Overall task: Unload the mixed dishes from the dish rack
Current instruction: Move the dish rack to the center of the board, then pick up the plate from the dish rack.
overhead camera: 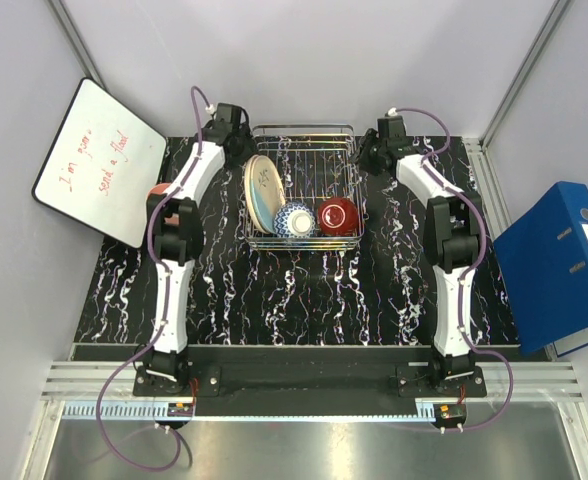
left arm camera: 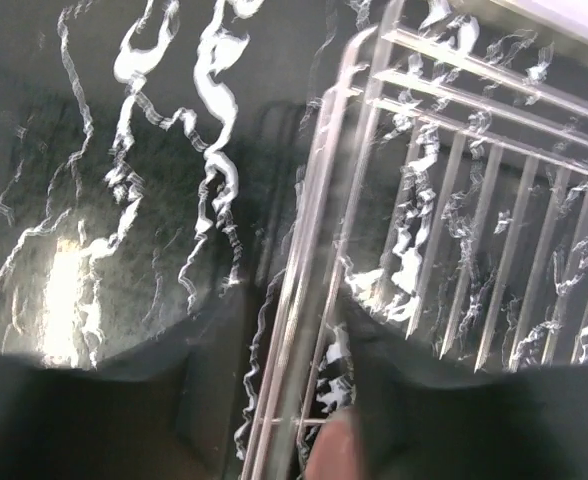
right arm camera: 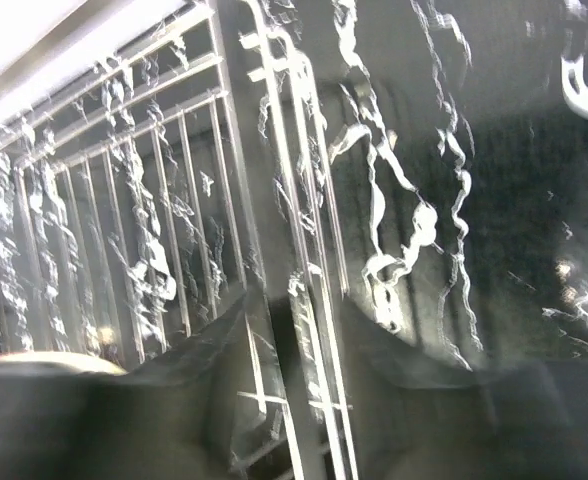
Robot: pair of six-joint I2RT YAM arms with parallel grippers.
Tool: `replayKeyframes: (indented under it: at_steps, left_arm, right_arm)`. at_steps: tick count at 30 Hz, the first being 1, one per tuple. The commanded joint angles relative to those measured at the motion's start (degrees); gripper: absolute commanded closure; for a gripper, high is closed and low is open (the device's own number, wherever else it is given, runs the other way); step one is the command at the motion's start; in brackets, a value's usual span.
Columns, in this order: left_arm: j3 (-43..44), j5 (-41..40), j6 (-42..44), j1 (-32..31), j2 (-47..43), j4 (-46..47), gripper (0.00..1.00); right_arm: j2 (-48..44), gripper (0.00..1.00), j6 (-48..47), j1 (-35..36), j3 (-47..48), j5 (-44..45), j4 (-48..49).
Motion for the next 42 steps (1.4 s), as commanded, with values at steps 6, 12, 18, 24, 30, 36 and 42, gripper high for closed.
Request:
replayKeyframes:
  at_steps: [6, 12, 18, 24, 30, 36, 42]
  left_arm:
    - [-6.3, -3.5, -2.6, 0.6, -12.3, -1.1, 0.07]
    - [-7.3, -6.3, -3.4, 0.6, -19.5, -1.8, 0.01]
    - [-8.3, -8.3, -3.8, 0.6, -28.2, -1.9, 0.01]
    - [-16.4, -9.2, -2.9, -2.4, -40.6, -2.5, 0.01]
    - [-32.2, -13.8, 1.0, -11.1, -54.4, -2.2, 0.03]
    - [-49.4, -18.5, 1.4, -21.2, -68.3, 1.3, 0.06]
    - [-60.1, -26.0, 2.2, -24.2, -76.5, 4.2, 0.01]
  right_arm:
    - [-5.9, 0.11, 2.7, -0.4, -5.5, 0.7, -0.3]
    - [-12.6, 0.02, 1.7, -0.4, -6.6, 1.9, -0.3]
    - [-21.8, 0.00, 1.7, -0.4, -6.4, 3.1, -1.3]
    - [-32.6, 0.00, 1.2, 1.6, -12.2, 2.1, -3.2]
    - [-46.2, 0.02, -3.1, 8.4, -26.7, 7.7, -4.5]
    - [-60.0, 0.06, -4.1, 18.5, -41.4, 14.3, -3.1]
    - [-71.8, 0.06, -3.7, 20.0, -52.0, 17.8, -3.9]
